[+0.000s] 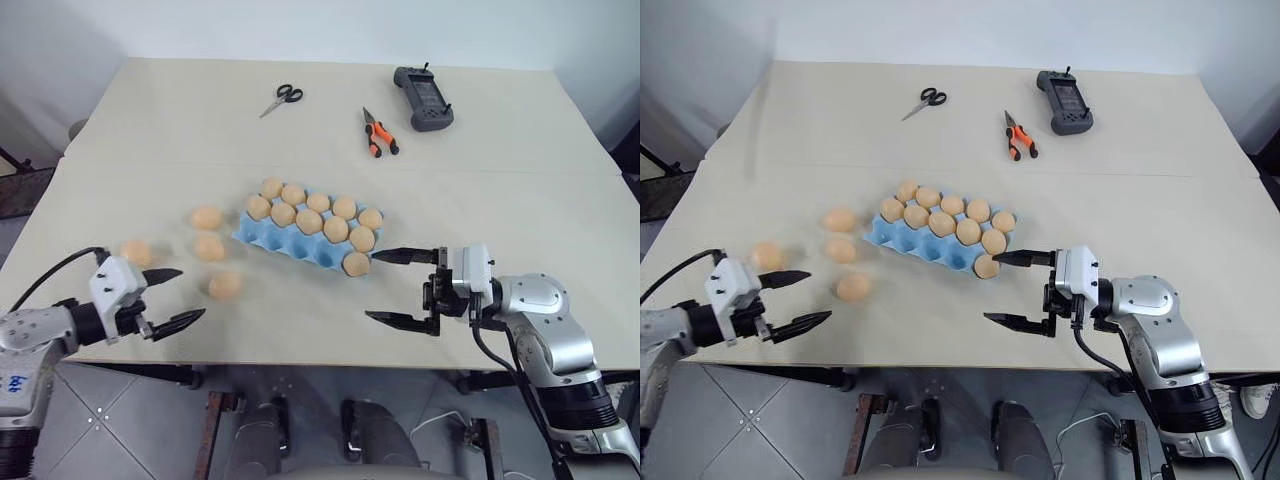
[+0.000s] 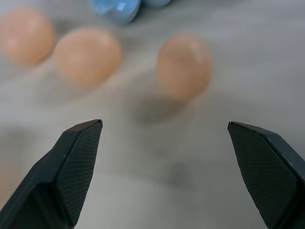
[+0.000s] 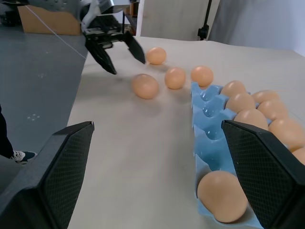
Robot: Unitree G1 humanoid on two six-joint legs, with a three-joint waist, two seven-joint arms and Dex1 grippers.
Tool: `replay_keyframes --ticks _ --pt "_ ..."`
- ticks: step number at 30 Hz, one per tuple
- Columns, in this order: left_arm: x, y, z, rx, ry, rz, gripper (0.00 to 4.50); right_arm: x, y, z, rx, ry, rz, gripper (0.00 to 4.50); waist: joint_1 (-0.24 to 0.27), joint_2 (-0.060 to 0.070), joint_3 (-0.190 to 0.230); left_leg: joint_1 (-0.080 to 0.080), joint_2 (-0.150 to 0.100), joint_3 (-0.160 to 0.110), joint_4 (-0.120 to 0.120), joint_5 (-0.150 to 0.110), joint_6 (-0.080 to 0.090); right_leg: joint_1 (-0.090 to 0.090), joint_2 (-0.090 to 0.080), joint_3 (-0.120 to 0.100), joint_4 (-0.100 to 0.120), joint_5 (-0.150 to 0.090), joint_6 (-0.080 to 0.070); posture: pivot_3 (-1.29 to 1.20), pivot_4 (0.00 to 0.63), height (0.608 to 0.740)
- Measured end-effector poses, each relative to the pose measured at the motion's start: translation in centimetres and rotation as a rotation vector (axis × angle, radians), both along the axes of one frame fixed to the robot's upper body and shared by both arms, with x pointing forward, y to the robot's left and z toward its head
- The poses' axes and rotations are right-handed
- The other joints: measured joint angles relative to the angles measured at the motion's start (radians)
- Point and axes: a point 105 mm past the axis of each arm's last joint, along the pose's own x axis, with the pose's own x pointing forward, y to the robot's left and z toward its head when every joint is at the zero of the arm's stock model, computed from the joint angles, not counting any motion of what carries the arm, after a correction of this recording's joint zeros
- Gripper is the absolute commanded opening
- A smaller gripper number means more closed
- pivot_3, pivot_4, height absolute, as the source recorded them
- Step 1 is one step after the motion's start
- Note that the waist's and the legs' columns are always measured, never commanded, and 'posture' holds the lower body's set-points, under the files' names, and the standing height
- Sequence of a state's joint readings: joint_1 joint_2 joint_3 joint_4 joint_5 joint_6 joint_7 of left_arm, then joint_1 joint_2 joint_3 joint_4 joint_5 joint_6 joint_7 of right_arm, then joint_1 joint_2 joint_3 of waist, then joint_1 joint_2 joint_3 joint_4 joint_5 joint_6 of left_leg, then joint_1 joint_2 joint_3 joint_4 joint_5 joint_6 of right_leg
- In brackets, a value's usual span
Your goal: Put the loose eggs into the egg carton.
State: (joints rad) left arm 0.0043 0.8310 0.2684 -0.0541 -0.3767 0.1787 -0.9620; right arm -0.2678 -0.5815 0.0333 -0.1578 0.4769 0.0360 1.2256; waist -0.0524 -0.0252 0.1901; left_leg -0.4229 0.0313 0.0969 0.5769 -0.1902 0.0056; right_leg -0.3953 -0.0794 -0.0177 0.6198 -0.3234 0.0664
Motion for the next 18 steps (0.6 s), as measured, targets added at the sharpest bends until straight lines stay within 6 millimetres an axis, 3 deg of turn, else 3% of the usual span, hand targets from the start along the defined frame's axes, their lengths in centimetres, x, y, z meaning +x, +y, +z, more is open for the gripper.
replay_keyframes --ticks 3,8,11,18 --pt "0.9 -2.0 -0.8 -0.014 0.018 -0.029 4.48 0.0 0.1 0.1 0.000 -0.010 -0.002 4.50 0.001 0.000 0.000 0.000 0.000 0.000 0.000 0.000 0.000 0.000 0.000 -0.002 0.000 0.000 0.001 0.00 0.150 0.740" --pt "2.1 -3.8 -2.2 -0.023 0.050 -0.034 4.48 0.3 0.2 0.4 0.010 -0.020 -0.017 4.50 -0.002 0.000 0.000 0.000 0.002 0.001 0.001 0.001 0.001 -0.001 0.001 -0.004 0.004 0.000 0.001 0.00 0.150 0.740" --pt "2.7 -4.2 -2.6 -0.038 0.049 -0.014 3.88 0.3 0.4 0.6 0.015 -0.030 -0.023 4.50 0.002 0.000 0.000 0.001 0.002 0.001 0.004 0.001 0.001 -0.001 0.001 -0.004 0.006 0.000 0.001 0.00 0.150 0.740" --pt "3.1 -4.4 -2.4 -0.055 0.036 -0.010 1.77 0.1 0.6 0.7 0.020 -0.030 -0.034 4.50 0.003 0.000 0.000 0.001 0.001 0.001 0.007 0.001 0.002 0.001 0.000 -0.004 0.006 0.001 0.002 0.00 0.150 0.740"
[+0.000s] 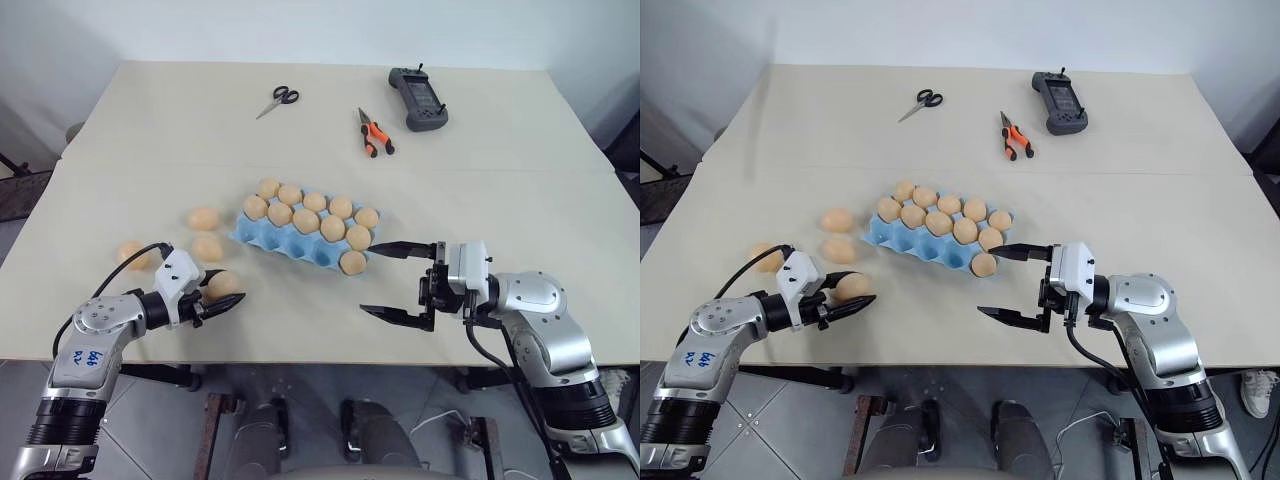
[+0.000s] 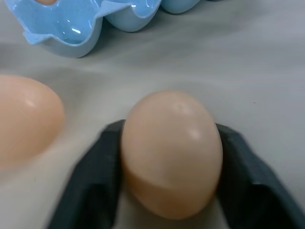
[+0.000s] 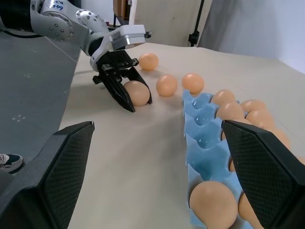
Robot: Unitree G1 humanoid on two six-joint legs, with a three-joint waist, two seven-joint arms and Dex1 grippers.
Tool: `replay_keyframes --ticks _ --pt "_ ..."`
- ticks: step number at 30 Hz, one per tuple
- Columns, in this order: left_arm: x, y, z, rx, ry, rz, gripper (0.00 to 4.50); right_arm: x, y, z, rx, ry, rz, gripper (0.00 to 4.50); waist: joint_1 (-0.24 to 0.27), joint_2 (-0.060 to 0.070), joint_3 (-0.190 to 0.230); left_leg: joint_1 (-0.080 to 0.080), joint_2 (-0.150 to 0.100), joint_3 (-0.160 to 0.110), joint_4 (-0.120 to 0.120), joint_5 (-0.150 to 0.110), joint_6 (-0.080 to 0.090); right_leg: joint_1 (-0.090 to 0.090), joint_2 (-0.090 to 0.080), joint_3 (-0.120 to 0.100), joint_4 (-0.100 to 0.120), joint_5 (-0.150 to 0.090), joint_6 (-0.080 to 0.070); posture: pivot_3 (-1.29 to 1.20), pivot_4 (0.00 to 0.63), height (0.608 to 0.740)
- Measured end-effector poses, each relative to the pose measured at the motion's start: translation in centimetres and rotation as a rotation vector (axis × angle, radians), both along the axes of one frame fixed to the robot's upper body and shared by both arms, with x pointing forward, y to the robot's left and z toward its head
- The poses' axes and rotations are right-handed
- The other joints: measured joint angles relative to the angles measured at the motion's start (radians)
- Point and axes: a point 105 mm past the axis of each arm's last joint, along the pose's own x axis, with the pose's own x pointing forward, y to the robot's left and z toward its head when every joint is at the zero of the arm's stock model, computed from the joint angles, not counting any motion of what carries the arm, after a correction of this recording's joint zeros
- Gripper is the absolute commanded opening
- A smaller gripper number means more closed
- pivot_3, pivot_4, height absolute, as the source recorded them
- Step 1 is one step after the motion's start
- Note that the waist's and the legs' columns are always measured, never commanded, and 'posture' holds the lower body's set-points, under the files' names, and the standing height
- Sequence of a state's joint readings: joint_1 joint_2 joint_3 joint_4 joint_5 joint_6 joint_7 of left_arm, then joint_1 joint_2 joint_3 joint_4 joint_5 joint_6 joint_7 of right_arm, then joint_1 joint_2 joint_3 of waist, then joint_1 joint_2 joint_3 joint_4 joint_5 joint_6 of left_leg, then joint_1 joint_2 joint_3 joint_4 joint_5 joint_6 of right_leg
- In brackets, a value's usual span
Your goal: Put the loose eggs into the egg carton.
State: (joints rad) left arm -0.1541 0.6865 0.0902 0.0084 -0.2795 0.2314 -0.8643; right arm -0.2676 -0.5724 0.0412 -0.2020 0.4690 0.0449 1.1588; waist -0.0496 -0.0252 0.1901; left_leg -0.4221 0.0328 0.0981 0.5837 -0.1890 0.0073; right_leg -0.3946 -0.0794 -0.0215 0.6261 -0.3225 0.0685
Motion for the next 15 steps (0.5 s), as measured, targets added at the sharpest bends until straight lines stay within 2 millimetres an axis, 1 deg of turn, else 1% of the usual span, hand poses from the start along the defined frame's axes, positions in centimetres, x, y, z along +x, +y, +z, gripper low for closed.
replay_keyframes --ticks 1,2,4,6,8,11,15 --pt "0.2 -0.1 0.3 -0.003 -0.011 -0.004 1.61 0.0 -0.1 -0.1 0.001 0.007 -0.005 4.50 0.001 0.000 0.000 0.000 0.000 0.000 0.000 0.000 0.000 0.000 0.000 0.000 0.000 0.000 0.000 0.00 0.150 0.740" --pt "0.6 -0.5 1.0 -0.009 -0.033 -0.013 1.55 -0.1 -0.2 -0.3 0.001 0.016 -0.015 4.50 0.006 0.000 0.000 0.000 0.000 0.000 0.000 0.000 0.000 0.000 0.000 0.000 0.000 0.000 0.000 0.00 0.150 0.740" --pt "1.4 -1.2 2.4 -0.024 -0.073 -0.032 1.55 -0.1 -0.6 -0.5 -0.002 0.028 -0.035 4.50 0.016 0.000 0.000 0.000 0.000 0.000 0.000 0.000 0.000 0.000 0.000 0.000 0.000 0.000 0.000 0.00 0.150 0.740" --pt "2.4 -2.8 4.3 -0.056 -0.115 -0.081 1.55 -0.5 -1.6 -0.8 -0.010 0.041 -0.072 4.50 0.031 0.000 0.000 -0.001 -0.001 -0.001 0.000 0.000 0.000 0.000 0.000 -0.001 -0.001 0.000 0.000 0.00 0.150 0.740" --pt "2.9 -4.7 5.6 -0.083 -0.137 -0.147 1.55 -0.8 -2.5 -1.2 -0.014 0.059 -0.112 4.50 0.037 0.000 0.000 -0.001 -0.001 0.000 0.001 0.000 0.001 0.001 0.000 -0.001 -0.001 0.000 0.000 0.00 0.150 0.740" --pt "3.5 -7.9 6.4 -0.128 -0.128 -0.247 1.55 -1.1 -3.6 -1.8 -0.007 0.080 -0.168 4.50 0.044 0.000 0.000 0.000 -0.001 0.002 0.003 0.000 0.002 0.002 0.001 0.000 0.000 0.001 0.001 0.00 0.150 0.740" --pt "4.4 -10.9 6.5 -0.143 -0.095 -0.355 1.55 -0.9 -4.6 -2.0 -0.005 0.074 -0.234 4.50 0.045 0.000 0.000 0.000 0.000 0.002 0.008 0.001 0.003 0.002 0.003 0.000 0.003 0.001 0.002 0.00 0.150 0.740"
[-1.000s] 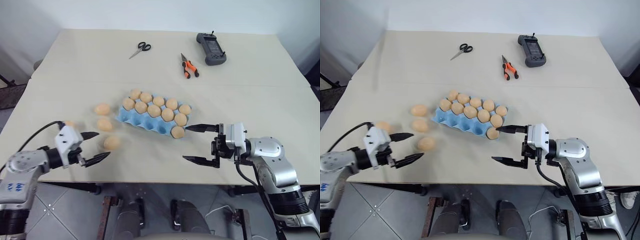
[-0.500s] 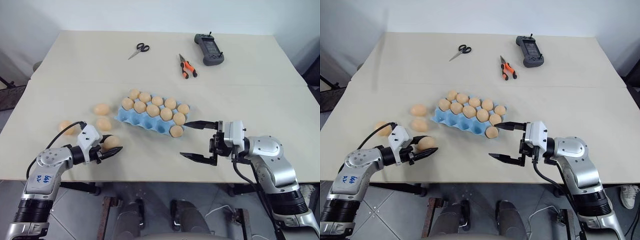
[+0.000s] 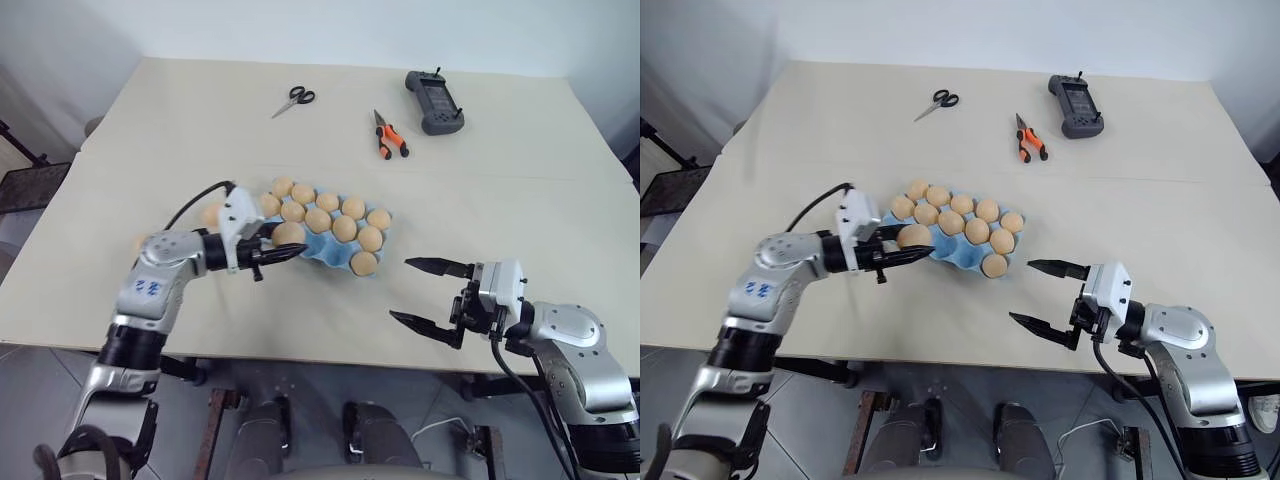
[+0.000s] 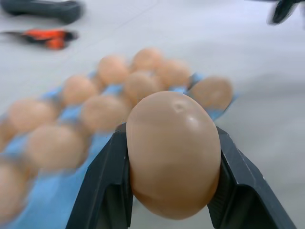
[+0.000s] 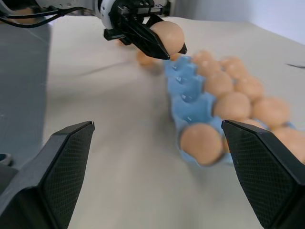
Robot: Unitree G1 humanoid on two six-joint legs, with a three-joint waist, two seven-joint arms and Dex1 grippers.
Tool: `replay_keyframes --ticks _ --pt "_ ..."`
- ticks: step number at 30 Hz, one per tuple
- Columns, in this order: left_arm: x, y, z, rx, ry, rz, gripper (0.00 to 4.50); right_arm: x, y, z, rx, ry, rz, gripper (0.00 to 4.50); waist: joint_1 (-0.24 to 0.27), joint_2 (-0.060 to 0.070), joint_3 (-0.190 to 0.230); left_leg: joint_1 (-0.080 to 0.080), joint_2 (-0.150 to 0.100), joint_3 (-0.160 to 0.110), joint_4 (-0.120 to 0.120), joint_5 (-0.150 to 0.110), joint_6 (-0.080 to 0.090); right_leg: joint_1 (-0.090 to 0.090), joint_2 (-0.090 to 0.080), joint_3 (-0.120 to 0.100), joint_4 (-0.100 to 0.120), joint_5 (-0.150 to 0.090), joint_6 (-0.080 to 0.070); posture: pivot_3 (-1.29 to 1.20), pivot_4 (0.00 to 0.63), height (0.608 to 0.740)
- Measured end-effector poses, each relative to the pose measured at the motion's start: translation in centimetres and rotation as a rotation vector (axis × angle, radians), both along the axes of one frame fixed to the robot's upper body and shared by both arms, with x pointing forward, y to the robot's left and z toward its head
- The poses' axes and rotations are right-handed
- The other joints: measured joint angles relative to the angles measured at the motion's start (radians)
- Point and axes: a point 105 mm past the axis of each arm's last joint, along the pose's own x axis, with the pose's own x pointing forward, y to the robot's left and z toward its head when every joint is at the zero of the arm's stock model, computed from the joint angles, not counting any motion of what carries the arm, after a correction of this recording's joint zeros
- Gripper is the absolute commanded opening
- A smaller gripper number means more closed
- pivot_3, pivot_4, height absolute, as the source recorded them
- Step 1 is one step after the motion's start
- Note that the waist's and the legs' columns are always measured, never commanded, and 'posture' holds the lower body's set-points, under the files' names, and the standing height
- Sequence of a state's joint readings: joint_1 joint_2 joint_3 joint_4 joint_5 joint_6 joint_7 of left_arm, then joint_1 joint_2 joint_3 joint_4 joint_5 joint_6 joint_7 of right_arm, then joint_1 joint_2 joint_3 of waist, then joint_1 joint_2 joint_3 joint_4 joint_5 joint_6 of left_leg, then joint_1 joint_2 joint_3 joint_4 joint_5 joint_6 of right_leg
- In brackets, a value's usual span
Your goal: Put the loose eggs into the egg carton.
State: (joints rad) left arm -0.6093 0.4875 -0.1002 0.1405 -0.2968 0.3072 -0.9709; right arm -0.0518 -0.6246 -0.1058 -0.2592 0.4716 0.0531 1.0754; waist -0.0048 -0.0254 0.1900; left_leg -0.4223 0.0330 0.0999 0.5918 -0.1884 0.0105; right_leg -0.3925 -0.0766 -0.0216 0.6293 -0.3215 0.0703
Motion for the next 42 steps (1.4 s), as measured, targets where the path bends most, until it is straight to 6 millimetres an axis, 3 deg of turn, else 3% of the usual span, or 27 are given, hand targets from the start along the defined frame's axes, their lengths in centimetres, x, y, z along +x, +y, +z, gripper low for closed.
replay_keyframes --ticks 6,11,18,21,31,34,37,42 --pt "1.7 -4.2 -0.6 0.044 -0.012 -0.099 1.55 0.3 -0.6 -0.3 0.008 -0.012 -0.078 4.50 0.002 0.000 0.000 -0.001 -0.001 0.000 0.004 0.000 0.003 0.002 -0.001 0.001 -0.001 0.002 0.003 0.00 0.150 0.740" --pt "2.2 -5.3 -1.9 0.058 0.008 -0.126 1.55 0.4 0.0 0.2 0.024 -0.040 -0.094 4.50 0.003 0.000 0.000 -0.001 -0.001 0.000 0.003 0.002 0.006 0.001 -0.001 0.000 -0.001 0.002 0.003 0.00 0.150 0.740" --pt "2.4 -5.9 -2.0 0.066 -0.005 -0.144 3.75 0.3 1.1 0.5 0.039 -0.060 -0.079 4.50 0.002 0.000 0.000 -0.002 -0.001 0.000 0.004 0.001 0.007 0.001 -0.001 0.000 0.000 0.002 0.004 0.00 0.150 0.740" --pt "1.7 -4.8 -1.7 0.088 -0.046 -0.174 3.75 0.4 1.1 0.8 0.040 -0.071 -0.076 4.50 -0.002 0.000 0.000 -0.001 -0.001 0.000 0.004 0.001 0.006 0.001 0.000 0.000 0.000 0.002 0.003 0.00 0.150 0.740" --pt "-1.2 6.5 -0.7 0.124 -0.104 -0.003 3.75 0.5 1.7 1.1 0.031 -0.086 -0.017 4.50 -0.025 0.000 0.000 -0.001 0.000 0.000 0.002 0.000 0.004 0.001 -0.002 0.001 -0.001 0.002 0.003 0.00 0.150 0.740" --pt "-2.4 9.8 -1.0 0.071 -0.094 0.122 3.75 0.9 1.6 0.7 0.026 -0.069 -0.006 4.50 -0.026 0.000 0.000 -0.001 0.000 -0.001 0.002 0.000 0.003 0.000 -0.003 0.001 -0.001 0.001 0.002 0.00 0.150 0.740" --pt "-4.0 13.1 -0.7 -0.013 -0.117 0.300 4.47 1.3 2.0 1.2 0.024 -0.092 0.026 4.50 -0.028 0.000 0.000 -0.001 0.000 -0.002 0.000 -0.001 0.003 0.000 -0.004 0.001 -0.002 0.001 0.001 0.00 0.150 0.740" --pt "-7.5 19.4 -1.8 -0.090 -0.092 0.608 4.47 1.6 1.5 1.0 0.022 -0.083 0.046 4.50 -0.031 0.000 0.000 0.000 0.000 -0.002 -0.005 -0.001 0.002 -0.001 -0.004 0.001 -0.005 0.000 0.000 0.00 0.150 0.740"
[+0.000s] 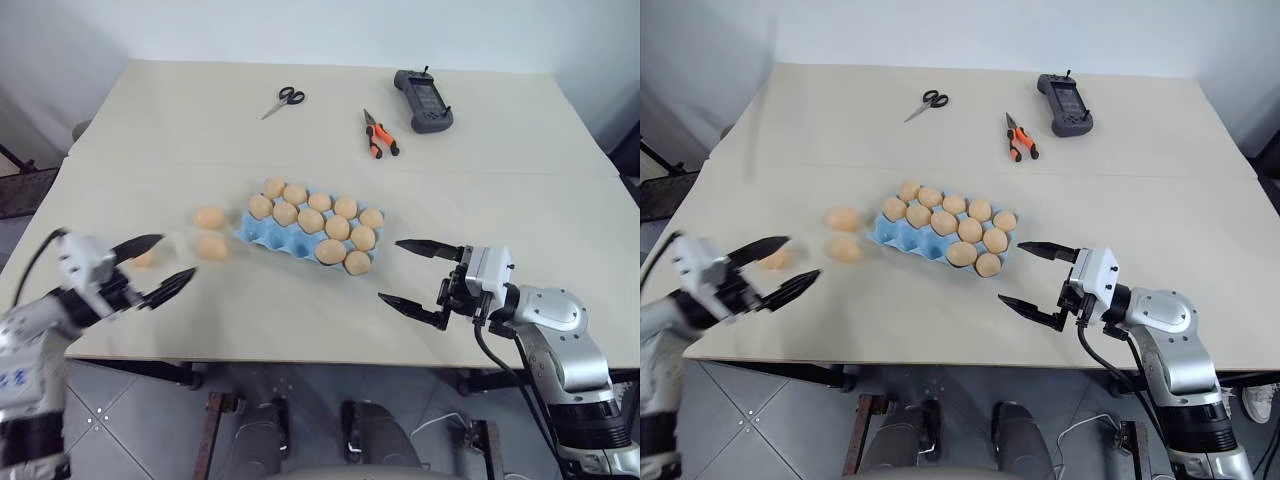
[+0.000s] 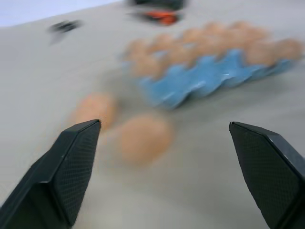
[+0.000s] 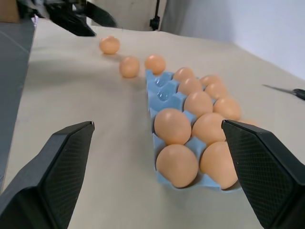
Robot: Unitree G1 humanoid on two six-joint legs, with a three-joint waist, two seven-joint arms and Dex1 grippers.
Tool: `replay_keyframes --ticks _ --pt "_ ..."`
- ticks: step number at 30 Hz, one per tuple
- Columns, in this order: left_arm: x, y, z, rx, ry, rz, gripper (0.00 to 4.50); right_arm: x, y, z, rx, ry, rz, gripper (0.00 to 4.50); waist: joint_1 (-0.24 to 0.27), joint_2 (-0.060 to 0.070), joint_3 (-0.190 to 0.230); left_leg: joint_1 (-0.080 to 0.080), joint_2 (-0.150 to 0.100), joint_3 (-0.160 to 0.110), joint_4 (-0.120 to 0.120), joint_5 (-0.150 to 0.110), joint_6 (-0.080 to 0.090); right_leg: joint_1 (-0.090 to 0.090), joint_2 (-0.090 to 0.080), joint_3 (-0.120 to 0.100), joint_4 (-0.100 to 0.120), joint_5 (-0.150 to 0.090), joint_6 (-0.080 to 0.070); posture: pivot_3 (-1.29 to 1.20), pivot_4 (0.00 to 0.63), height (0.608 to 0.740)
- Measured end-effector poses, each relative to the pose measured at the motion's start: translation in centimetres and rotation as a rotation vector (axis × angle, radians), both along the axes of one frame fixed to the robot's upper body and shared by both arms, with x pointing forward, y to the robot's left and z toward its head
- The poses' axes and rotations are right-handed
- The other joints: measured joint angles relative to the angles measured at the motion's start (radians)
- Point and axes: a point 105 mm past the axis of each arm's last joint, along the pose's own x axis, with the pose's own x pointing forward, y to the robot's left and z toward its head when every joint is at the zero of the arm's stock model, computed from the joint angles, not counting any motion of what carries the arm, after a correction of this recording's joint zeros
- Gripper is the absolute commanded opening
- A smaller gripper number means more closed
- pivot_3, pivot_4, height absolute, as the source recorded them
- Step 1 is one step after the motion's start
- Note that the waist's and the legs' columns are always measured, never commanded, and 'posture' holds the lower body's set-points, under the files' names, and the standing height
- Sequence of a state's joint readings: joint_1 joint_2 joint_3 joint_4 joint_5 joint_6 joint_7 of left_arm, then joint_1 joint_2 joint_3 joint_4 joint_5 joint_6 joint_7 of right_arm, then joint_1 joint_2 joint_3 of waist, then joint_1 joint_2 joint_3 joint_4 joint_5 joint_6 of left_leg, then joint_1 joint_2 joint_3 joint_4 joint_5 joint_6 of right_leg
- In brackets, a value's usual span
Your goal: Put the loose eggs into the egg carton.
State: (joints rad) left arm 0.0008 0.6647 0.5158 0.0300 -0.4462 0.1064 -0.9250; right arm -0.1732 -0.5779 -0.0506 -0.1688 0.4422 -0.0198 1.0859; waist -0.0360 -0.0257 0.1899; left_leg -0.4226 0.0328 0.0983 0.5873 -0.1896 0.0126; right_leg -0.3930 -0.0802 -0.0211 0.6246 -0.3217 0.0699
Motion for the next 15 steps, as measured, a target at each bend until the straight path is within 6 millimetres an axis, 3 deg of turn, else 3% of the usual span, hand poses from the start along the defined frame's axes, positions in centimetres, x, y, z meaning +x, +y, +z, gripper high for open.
replay_keyframes --ticks 4,6,9,13,15 --pt "-2.0 1.5 -0.9 -0.008 -0.023 0.120 4.47 0.2 -0.2 -0.1 -0.002 0.004 0.025 4.50 0.009 0.000 0.000 0.000 0.000 0.000 -0.001 0.000 0.000 0.001 -0.001 -0.001 -0.004 -0.002 -0.004 0.00 0.150 0.740" --pt "-2.3 1.7 -0.9 -0.014 -0.041 0.154 4.47 0.3 -0.4 -0.3 -0.004 0.008 0.032 4.50 0.008 0.000 0.000 -0.001 0.000 0.001 -0.002 0.000 0.000 0.002 -0.001 0.000 -0.006 -0.007 -0.013 0.00 0.150 0.740" --pt "-2.2 1.8 -0.6 -0.007 -0.064 0.171 4.47 0.4 -0.5 -0.3 -0.006 0.003 0.038 4.50 0.007 0.000 0.000 -0.001 0.000 0.003 -0.002 0.000 0.000 0.001 -0.001 0.001 -0.006 -0.007 -0.013 0.00 0.150 0.740" --pt "-0.8 -0.2 -0.3 -0.015 -0.062 0.105 4.47 0.6 -0.5 -0.2 -0.009 0.001 0.045 4.50 0.008 0.000 0.000 -0.001 0.000 0.004 -0.004 0.000 0.000 0.000 -0.001 0.000 -0.005 -0.006 -0.011 0.00 0.150 0.740" --pt "0.4 -1.6 0.2 -0.005 -0.064 0.053 4.47 0.8 -0.4 0.1 -0.009 -0.011 0.050 4.50 0.008 0.000 0.000 0.000 0.000 0.004 -0.004 0.000 0.000 0.000 -0.001 0.000 -0.005 0.001 0.000 0.00 0.150 0.740"
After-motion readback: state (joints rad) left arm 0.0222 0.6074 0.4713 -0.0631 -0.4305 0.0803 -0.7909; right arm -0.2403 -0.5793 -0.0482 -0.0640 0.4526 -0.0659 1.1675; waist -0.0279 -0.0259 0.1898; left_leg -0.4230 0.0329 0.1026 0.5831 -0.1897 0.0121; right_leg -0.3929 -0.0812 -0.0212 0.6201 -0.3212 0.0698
